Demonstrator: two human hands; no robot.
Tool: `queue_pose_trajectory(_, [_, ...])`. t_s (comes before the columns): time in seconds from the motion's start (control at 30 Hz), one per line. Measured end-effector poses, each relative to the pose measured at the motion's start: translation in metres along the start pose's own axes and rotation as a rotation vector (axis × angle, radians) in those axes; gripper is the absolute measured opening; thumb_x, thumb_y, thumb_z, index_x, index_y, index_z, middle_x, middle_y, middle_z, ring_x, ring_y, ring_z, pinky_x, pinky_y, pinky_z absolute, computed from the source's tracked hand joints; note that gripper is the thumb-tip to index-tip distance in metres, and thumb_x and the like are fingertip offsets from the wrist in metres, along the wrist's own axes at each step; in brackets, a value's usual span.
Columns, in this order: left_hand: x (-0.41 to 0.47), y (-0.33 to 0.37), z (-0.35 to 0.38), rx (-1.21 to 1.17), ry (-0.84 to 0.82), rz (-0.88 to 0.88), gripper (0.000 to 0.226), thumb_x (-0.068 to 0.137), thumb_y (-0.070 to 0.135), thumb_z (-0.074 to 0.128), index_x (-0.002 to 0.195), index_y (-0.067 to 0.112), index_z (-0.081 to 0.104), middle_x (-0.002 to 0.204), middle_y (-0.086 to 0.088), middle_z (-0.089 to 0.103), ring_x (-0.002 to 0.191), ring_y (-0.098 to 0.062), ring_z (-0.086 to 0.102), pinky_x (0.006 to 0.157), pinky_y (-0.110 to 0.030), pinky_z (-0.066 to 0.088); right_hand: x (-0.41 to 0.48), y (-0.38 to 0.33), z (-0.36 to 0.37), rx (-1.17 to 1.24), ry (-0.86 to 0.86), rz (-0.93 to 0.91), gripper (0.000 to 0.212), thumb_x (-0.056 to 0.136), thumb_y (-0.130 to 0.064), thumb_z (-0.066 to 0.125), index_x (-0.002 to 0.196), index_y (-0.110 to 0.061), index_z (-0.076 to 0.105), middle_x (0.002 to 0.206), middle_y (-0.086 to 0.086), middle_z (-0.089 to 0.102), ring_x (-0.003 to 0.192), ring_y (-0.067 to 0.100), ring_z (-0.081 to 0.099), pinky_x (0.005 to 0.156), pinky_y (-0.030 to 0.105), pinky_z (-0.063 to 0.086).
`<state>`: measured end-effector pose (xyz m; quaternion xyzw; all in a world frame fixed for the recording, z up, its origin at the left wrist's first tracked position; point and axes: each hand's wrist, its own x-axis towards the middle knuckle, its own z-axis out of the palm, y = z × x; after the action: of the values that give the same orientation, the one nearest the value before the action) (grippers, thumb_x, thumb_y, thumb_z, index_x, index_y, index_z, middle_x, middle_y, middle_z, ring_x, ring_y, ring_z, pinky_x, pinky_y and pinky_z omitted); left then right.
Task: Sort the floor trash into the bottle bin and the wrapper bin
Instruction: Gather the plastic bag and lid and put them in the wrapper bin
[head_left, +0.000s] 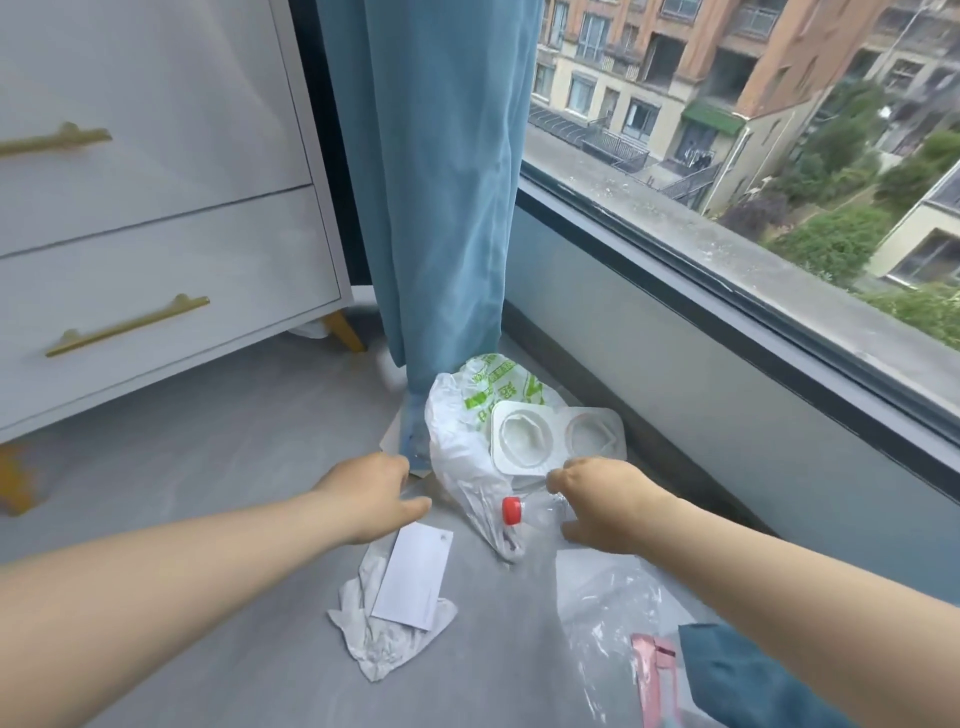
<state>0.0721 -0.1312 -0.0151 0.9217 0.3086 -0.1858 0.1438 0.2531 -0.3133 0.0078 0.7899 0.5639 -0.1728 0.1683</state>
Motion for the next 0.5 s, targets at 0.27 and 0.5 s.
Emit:
queue_pose_trajectory(0.27, [0.035,-0.003,0.002,-0.123,0.087,-0.146,0.057,0.084,0.067,0.045,0.109,0.016,0.051,0.115,-0.003,0.055,0.104,-0.024,0.055,0.08,-0.033,0.045,0.027,0.0,0.018,0.029,-0.016,0.009,0.045,0.088,-0.028,0.055,0.129,-0.013,0.044,0.117,0.008,0.051,0.106,0.028,0.054,0.079,0.035,0.048])
queue_pose_trajectory(0.5, [0.057,0.01,0.017,-0.149,0.115,-0.153,0.076,0.082,0.066,0.051,0.135,0.014,0.034,0.134,-0.01,0.043,0.118,-0.032,0.049,0.089,-0.036,0.041,0.031,0.008,0.04,0.04,-0.072,0.023,0.036,0.088,-0.027,0.053,0.121,-0.014,0.048,0.113,0.005,0.048,0.103,0.025,0.051,0.072,0.03,0.037])
